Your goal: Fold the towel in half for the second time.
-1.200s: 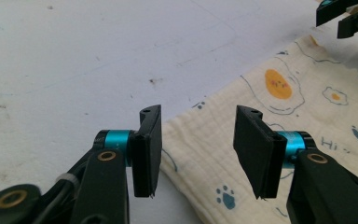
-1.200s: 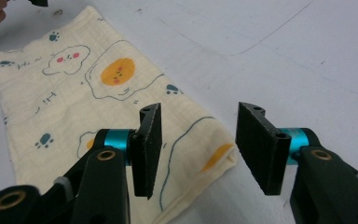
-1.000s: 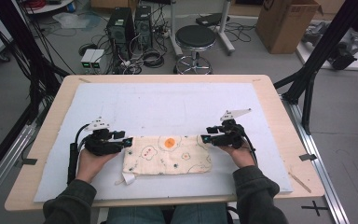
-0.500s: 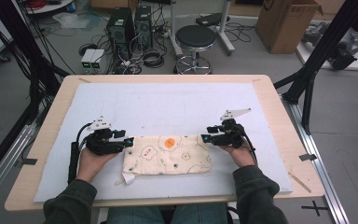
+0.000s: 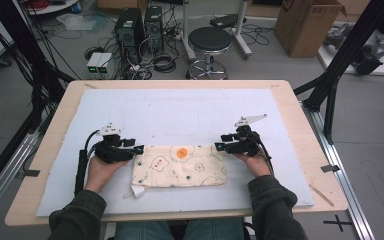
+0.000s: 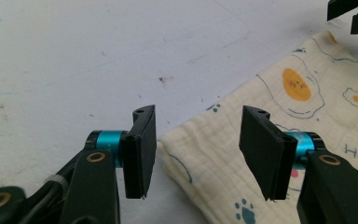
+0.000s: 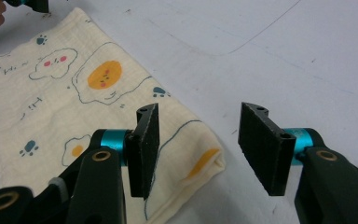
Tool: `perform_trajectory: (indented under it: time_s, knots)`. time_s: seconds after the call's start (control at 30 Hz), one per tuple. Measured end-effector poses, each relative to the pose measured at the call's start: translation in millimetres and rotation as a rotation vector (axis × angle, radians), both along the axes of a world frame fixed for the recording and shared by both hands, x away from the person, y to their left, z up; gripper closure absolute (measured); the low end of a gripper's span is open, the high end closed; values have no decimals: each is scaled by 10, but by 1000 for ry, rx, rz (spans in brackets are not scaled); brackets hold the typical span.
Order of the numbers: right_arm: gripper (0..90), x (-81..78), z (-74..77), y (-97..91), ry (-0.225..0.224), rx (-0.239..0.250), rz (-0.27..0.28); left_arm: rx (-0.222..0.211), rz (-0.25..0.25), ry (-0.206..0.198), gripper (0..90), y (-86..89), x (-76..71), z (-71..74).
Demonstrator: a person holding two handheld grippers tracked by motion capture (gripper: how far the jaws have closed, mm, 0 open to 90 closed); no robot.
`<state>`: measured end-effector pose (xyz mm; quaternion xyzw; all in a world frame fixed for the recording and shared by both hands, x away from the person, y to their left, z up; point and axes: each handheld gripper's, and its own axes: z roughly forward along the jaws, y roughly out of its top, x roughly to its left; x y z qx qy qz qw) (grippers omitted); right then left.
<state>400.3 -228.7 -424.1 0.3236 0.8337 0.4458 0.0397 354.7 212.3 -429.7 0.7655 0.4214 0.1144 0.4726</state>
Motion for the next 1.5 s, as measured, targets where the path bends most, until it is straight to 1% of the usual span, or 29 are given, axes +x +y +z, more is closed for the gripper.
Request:
perform_trajectory:
  time_s: [0.07,0.1,0.2,0.27,0.33,0.47,0.5,0.53,0.6,0.63,0.7,0.8,0.87,0.9,0.93,0.97,1.0,1.03,1.07,1.13,1.2,1.27,1.33,1.4,1.5]
  knots:
    - [477,10,-13,7,8,1,0,1,4,1,464,5,11,-10]
    - [476,21,-23,9,7,0,1,9,4,2,464,11,18,-14]
    - [477,45,-54,29,18,-4,3,5,17,13,464,18,47,-44]
    - [478,55,-72,42,29,-5,7,11,21,21,466,20,65,-63]
    - [480,69,-89,47,29,-5,12,12,29,25,471,16,87,-89]
    - [488,104,-123,30,52,1,3,8,50,33,490,27,134,-137]
    - [493,112,-131,24,56,-3,-2,4,50,39,501,27,139,-144]
    - [502,119,-135,18,57,-6,-2,10,44,43,514,23,143,-152]
    - [520,131,-149,20,60,-3,1,16,35,46,534,5,145,-161]
    - [526,132,-153,26,59,-11,0,20,32,44,555,-4,146,-165]
    - [547,130,-163,39,69,-26,2,26,27,50,575,-14,148,-171]
    - [620,127,-176,63,69,-50,21,43,25,59,622,-21,153,-184]
    - [655,114,-182,90,64,-76,29,34,23,64,642,-20,154,-185]
    - [702,108,-176,98,55,-86,31,30,21,70,666,-22,153,-184]
    - [725,101,-169,101,58,-91,39,37,17,71,683,-33,149,-186]
    - [743,91,-169,113,57,-102,43,53,19,66,708,-45,141,-182]
    - [781,86,-166,119,54,-108,41,65,10,61,735,-52,136,-179]
    - [805,85,-165,120,59,-108,49,61,11,61,785,-67,129,-181]
    - [815,83,-165,121,62,-109,51,65,11,59,814,-74,123,-177]
    - [828,77,-159,126,62,-112,57,70,8,52,839,-76,111,-159]
    - [834,74,-133,131,80,-110,65,66,10,40,849,-65,98,-130]
    - [838,69,-85,135,70,-120,77,55,18,28,852,-53,90,-90]
    - [839,83,-46,127,80,-105,78,55,18,13,853,-56,90,-47]
    - [840,113,-19,127,79,-118,80,59,16,5,854,-55,98,-4]
    - [842,162,31,124,81,-104,75,55,28,-11,855,-53,129,45]
